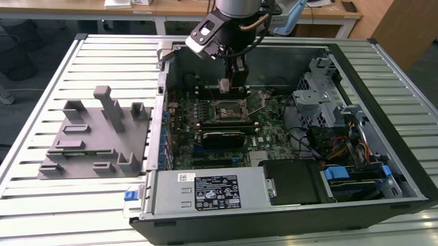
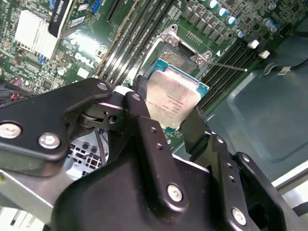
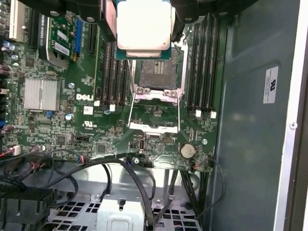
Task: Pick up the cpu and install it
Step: 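Place the cpu into insertion slot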
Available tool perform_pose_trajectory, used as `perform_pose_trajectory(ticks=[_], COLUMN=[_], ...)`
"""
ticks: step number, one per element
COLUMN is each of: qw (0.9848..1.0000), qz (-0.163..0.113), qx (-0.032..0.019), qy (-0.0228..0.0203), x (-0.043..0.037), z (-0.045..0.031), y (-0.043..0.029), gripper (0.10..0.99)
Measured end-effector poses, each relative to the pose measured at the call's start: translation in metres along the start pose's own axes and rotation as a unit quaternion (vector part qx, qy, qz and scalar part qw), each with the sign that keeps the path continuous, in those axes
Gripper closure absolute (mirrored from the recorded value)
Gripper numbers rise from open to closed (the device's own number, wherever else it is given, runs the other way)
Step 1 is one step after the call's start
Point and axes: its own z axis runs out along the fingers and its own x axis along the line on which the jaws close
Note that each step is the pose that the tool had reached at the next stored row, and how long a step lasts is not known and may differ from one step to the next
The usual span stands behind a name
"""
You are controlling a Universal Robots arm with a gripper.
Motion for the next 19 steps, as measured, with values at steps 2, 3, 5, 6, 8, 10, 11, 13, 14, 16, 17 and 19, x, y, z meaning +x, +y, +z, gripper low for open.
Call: perform_pose_trajectory(ticks=[2,3,5,6,8,10,11,13,14,16,17,19], qw=[1.0000,1.0000,1.0000,1.0000,1.0000,1.0000,0.9999,0.9998,0.9997,0.9996,0.9996,0.9996], qz=[0.002,0.003,0.003,0.003,0.005,0.008,0.010,0.020,0.025,0.027,0.027,0.027], qx=[0.0000,0.0000,-0.0001,-0.0001,-0.0001,-0.0001,-0.0002,-0.0003,-0.0003,-0.0004,-0.0004,-0.0004], qy=[-0.0001,-0.0001,0.0000,-0.0001,-0.0002,-0.0003,-0.0004,-0.0007,-0.0010,-0.0011,-0.0010,-0.0010], x=[0.0023,0.0032,0.0046,0.0050,0.0057,0.0059,0.0060,0.0061,0.0062,0.0070,0.0072,0.0074], z=[0.0030,0.0048,0.0086,0.0103,0.0140,0.0175,0.0192,0.0213,0.0223,0.0250,0.0265,0.0298], y=[0.0003,0.0004,0.0007,0.0009,0.0011,0.0013,0.0018,0.0022,0.0024,0.0029,0.0030,0.0034], gripper=[0.553,0.553,0.553,0.553,0.553,0.553,0.553,0.553,0.553,0.553,0.553,0.553])
